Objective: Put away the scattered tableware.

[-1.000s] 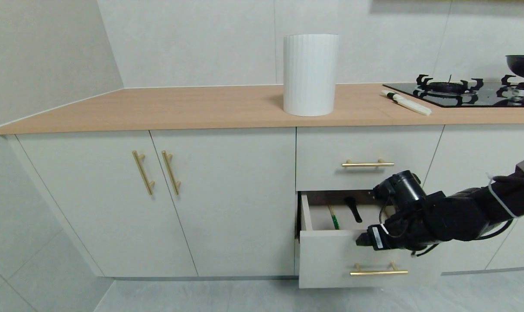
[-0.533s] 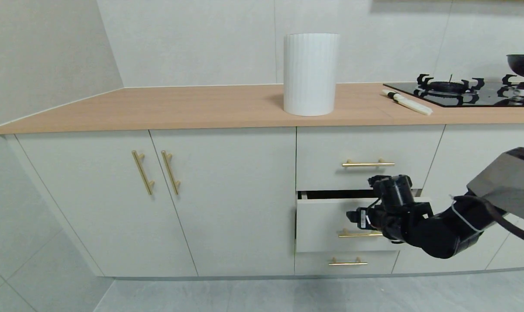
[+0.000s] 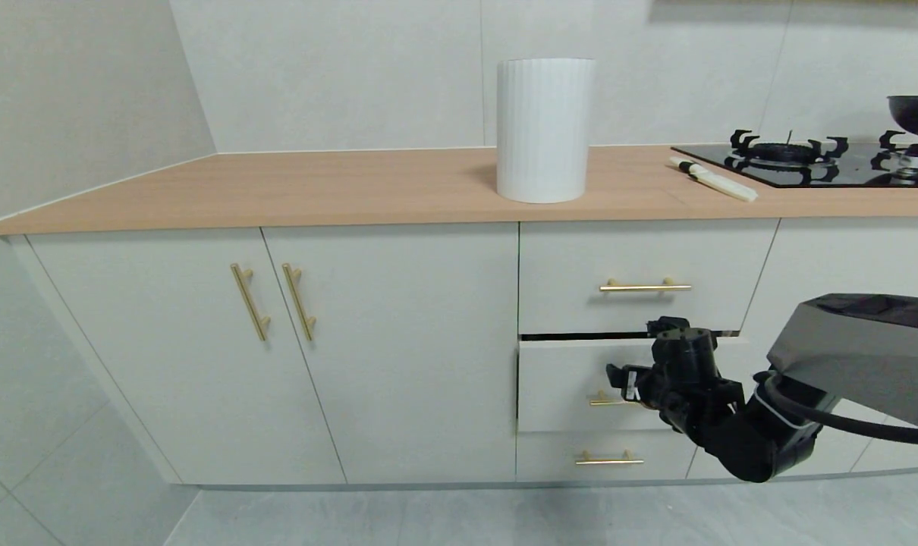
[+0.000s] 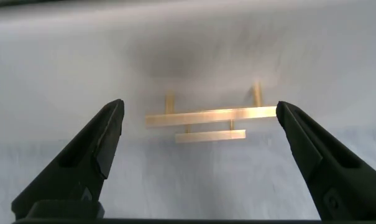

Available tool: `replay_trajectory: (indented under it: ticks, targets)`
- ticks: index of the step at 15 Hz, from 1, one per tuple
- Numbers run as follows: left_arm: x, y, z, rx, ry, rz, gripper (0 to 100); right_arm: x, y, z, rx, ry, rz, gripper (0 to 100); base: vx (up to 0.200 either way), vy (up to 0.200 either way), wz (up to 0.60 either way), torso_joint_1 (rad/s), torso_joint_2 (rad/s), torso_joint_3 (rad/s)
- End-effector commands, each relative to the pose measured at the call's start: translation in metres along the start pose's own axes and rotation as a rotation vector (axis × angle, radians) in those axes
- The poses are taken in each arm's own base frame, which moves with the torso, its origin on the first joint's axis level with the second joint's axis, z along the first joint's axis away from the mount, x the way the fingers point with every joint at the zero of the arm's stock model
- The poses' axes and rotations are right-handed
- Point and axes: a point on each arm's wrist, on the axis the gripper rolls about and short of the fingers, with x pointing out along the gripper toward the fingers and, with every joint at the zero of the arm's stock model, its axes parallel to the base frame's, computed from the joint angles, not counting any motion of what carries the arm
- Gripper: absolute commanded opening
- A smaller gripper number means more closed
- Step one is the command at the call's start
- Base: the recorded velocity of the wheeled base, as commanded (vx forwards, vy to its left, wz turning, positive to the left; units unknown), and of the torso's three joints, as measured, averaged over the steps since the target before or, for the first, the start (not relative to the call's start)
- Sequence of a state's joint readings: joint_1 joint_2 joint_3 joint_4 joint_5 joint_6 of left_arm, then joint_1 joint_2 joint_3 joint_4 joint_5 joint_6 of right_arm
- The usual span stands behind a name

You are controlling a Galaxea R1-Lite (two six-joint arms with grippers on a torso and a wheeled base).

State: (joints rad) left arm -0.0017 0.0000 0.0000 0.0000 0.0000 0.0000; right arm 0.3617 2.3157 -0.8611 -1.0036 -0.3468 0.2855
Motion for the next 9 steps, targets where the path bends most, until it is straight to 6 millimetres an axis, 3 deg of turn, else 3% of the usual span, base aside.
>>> replay_trajectory:
  ticks: [1, 9]
  targets:
    - [0.0, 0.0, 0.0, 0.0, 0.0, 0.0, 100, 0.022, -0.002, -0.014, 0.006, -0.012, -0.036, 100, 0.0, 0.0, 0.0, 0.0, 0.0, 0.0]
    - [0.0, 0.0, 0.0, 0.0, 0.002, 0.0, 100, 0.05, -0.008, -0.005, 0.117, -0.075, -0.057, 100, 0.0, 0.0, 0.0, 0.0, 0.0, 0.0]
